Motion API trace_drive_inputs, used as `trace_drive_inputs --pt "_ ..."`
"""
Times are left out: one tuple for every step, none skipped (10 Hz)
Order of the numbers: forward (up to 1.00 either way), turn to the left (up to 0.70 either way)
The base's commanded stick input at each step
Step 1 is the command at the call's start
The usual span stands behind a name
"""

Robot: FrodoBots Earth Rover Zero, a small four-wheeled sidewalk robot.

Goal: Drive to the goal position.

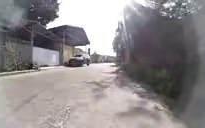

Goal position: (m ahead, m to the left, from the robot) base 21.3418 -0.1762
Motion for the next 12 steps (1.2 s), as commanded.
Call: trace_drive_inputs --pt "1.0 0.0" --pt "1.0 0.0" --pt "1.0 0.0" --pt "1.0 0.0" --pt "1.0 0.0" --pt "1.0 0.0" --pt "1.0 0.0" --pt "1.0 0.0" --pt "1.0 0.0" --pt "1.0 0.0" --pt "1.0 0.0" --pt "1.0 -0.12"
